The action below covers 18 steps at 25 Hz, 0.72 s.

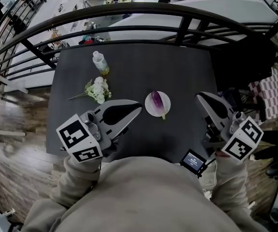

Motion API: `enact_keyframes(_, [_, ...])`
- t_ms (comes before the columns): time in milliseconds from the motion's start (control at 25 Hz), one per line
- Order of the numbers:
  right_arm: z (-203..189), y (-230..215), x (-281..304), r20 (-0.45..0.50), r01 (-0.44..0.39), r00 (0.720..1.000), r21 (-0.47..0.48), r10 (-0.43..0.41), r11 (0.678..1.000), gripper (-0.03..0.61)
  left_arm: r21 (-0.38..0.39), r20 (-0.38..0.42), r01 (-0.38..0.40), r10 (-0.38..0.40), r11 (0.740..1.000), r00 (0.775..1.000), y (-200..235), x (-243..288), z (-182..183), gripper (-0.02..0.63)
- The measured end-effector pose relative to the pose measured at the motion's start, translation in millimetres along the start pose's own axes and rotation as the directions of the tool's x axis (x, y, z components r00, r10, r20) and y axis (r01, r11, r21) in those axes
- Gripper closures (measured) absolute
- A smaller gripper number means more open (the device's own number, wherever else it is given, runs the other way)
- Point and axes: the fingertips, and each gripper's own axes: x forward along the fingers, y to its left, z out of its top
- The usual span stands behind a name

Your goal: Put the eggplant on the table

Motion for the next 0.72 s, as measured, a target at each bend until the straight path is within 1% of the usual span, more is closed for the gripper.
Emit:
enact_keyframes(120, [8.9, 12.2, -11.8, 0.017, 0.005, 1.0, -0.027, -0.005, 1.0, 0.565, 0.005, 0.009, 0.03, -0.03, 1.0, 1.0, -9.7, 8.0, 8.4, 0.609])
enact_keyframes(280, [4.1, 13.8, -12.5, 0.016, 0.01, 1.0, -0.049, -0.009, 0.999, 0.565, 0.015, 0.019, 0.04, -0.04, 0.999, 0.999, -9.4, 7.1, 10.7, 0.609])
enact_keyframes(480, [-2.1, 10.8, -6.9, 0.016, 0.022, 1.0, -0.037, -0.021, 0.999, 0.565, -0.006, 0.011, 0.038, -0.038, 0.999, 0.999, -1.8, 1.7, 1.1, 0.609])
enact_keyframes(720, [4.6, 15.3, -7.2, -0.004, 0.032, 0.999, -0.028, -0.032, 0.999, 0.565, -0.029, 0.008, 0.044, -0.043, 0.999, 0.999, -4.0, 0.1, 6.0, 0.609])
